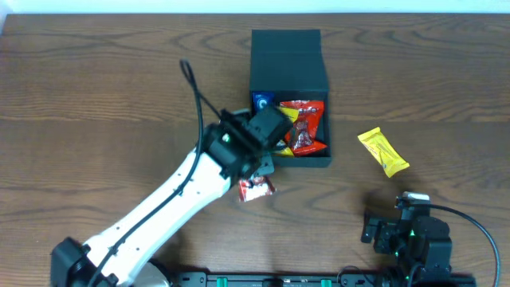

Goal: Pack container
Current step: 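Carry the Hello Panda box into the green box and lower it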

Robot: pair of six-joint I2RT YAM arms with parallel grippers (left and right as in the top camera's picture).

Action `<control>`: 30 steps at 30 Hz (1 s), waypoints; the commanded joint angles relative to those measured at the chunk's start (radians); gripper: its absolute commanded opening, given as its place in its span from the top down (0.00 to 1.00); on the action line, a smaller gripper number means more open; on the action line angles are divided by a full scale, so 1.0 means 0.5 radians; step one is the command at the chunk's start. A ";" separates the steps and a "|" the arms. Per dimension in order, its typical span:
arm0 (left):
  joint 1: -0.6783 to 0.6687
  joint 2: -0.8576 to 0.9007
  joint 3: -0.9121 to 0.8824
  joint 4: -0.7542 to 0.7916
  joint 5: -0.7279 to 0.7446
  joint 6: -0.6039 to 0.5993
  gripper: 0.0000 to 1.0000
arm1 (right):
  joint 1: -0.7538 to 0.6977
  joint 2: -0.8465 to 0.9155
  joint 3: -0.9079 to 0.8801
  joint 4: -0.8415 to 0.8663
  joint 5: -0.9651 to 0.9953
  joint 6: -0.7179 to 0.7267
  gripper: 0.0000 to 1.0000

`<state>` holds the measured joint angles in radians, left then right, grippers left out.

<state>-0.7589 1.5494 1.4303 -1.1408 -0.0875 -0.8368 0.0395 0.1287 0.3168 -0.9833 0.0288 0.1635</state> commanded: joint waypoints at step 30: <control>0.146 1.251 1.241 -0.124 0.171 0.649 0.62 | -0.011 -0.008 -0.003 -0.006 -0.006 -0.030 0.01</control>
<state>-0.6998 2.1605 2.0220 -1.2072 -0.0048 -0.5220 0.0395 0.1287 0.3168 -0.9829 0.0288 0.1635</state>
